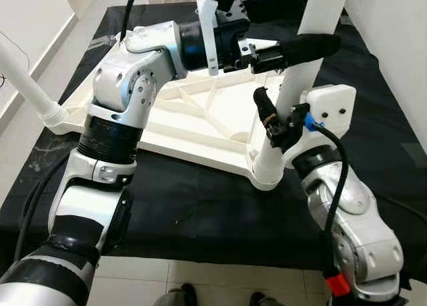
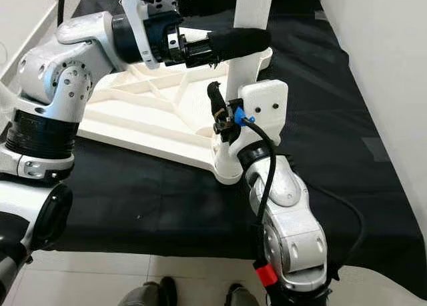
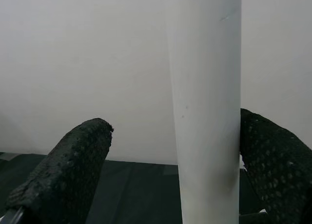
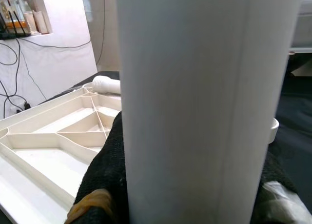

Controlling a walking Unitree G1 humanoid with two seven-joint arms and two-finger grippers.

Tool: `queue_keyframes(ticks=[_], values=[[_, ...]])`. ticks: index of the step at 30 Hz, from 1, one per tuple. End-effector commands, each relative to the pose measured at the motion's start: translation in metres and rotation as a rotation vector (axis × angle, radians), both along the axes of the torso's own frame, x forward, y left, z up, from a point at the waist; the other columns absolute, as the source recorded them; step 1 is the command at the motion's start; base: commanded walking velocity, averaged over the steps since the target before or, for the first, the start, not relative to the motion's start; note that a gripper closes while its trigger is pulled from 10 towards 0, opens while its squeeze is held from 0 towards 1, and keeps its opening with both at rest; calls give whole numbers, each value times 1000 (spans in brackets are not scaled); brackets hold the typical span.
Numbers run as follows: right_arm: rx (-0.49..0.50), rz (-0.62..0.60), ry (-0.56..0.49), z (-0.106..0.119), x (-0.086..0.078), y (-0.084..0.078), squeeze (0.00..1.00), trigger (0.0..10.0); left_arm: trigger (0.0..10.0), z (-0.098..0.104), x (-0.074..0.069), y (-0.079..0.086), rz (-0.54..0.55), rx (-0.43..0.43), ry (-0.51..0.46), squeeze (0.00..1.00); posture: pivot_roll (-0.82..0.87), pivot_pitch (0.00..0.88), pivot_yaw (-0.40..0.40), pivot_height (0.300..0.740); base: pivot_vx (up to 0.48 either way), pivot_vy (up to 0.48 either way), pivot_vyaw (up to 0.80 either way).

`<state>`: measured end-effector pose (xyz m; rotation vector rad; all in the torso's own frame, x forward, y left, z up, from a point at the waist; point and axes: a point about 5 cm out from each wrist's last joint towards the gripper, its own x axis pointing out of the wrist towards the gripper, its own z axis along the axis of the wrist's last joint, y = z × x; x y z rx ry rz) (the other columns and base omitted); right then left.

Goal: Building children table

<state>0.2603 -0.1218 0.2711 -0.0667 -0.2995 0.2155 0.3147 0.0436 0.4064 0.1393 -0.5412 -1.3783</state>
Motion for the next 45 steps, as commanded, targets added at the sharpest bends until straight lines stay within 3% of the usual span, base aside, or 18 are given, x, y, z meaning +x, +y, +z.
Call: queue_keyframes(ticks=[1, 14, 19, 24, 25, 27, 28, 45], values=[[-24, -46, 216, -42, 5, -7, 0, 0, 10000, 5, 3, 6, 28, -23, 8, 0, -4, 272, 85, 740, 0, 0, 0], [-102, 32, 113, -37, -3, 6, 0, 0, 10000, 5, 1, -1, -19, -2, 4, 0, -3, 266, 93, 740, 0, 0, 0], [-157, 73, 92, -39, -4, 12, 0, 0, 10000, 3, -6, -4, -100, 61, -14, 0, -5, 262, 97, 740, 0, 0, 0], [-172, 87, 83, -40, -4, 15, 0, 0, 10000, 1, -7, -3, -112, 101, -28, 0, -4, 261, 96, 740, 0, 0, 0], [-169, 88, 81, -40, -3, 15, 0, 0, 7059, 1, -6, -3, -101, 105, -31, 0, -1, 256, 95, 740, 0, 0, 0], [-169, 88, 81, -40, -3, 15, 0, 0, 7059, 1, -6, -3, -101, 105, -31, 0, -1, 256, 95, 740, 0, 0, 0], [-167, 89, 81, -40, -3, 16, 0, 0, 0, 0, -5, -2, -88, 102, -29, 0, 0, 254, 95, 740, 0, 0, 0], [-147, 85, 90, -41, 2, 14, 0, 0, 0, 0, -10, -2, -70, 107, -39, 0, 0, 252, 93, 740, 0, 0, 0]])
